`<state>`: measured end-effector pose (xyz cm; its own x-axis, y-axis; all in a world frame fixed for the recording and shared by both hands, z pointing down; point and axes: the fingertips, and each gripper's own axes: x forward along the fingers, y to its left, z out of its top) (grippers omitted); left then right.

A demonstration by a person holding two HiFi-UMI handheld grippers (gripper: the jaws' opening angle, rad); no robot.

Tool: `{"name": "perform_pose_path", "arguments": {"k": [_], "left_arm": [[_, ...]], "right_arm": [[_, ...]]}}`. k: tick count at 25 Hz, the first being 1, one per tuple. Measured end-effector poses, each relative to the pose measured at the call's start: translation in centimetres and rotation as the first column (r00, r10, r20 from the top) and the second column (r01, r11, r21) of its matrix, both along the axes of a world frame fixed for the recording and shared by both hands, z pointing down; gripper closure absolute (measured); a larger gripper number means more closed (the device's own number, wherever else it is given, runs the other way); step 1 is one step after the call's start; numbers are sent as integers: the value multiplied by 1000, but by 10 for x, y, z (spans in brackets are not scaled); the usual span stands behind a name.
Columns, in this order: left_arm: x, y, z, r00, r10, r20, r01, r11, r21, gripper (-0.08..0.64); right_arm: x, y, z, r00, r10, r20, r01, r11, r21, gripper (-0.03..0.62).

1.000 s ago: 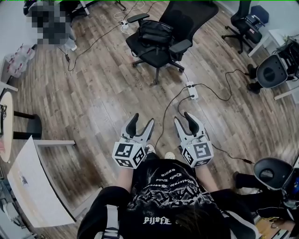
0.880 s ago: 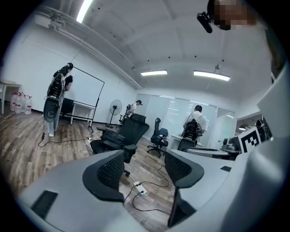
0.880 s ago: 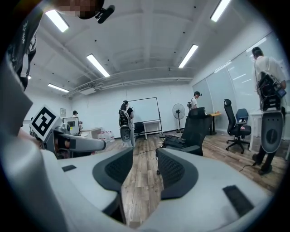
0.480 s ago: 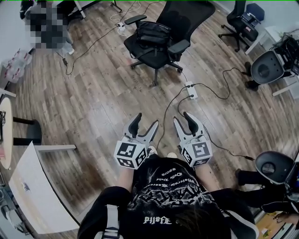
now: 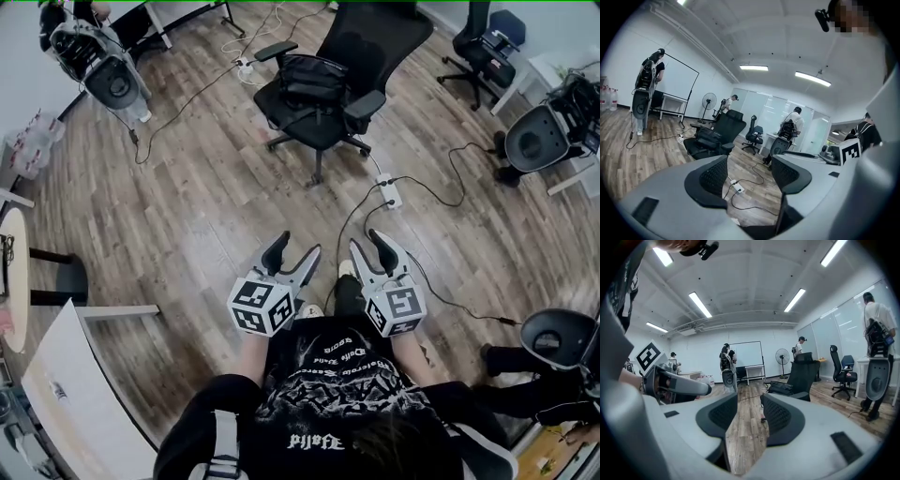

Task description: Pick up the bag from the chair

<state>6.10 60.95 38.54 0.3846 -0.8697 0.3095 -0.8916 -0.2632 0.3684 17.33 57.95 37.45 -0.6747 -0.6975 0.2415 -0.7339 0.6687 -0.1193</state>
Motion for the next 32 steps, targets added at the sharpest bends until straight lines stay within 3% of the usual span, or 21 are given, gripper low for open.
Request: {"name": "perform_pose_path", "arguments": {"k": [8, 14, 23, 32], "left_arm": [[-30, -47, 9, 997, -50, 62, 49, 999, 9, 259], [-49, -121, 2, 991, -110, -70, 113, 993, 37, 259], [-47, -257, 19, 986, -149, 76, 151, 988, -15, 259], [-26, -379, 25, 979, -177, 104, 181, 983, -31, 259]], "right_arm": [[-33, -54, 11, 998, -63, 7, 63, 998, -3, 407], [-60, -134, 19, 991, -133, -22, 133, 991, 6, 407], [-69, -285, 26, 978, -205, -29, 204, 978, -35, 411], [-51, -409, 29, 972, -236, -9, 235, 971, -47, 411]]}}
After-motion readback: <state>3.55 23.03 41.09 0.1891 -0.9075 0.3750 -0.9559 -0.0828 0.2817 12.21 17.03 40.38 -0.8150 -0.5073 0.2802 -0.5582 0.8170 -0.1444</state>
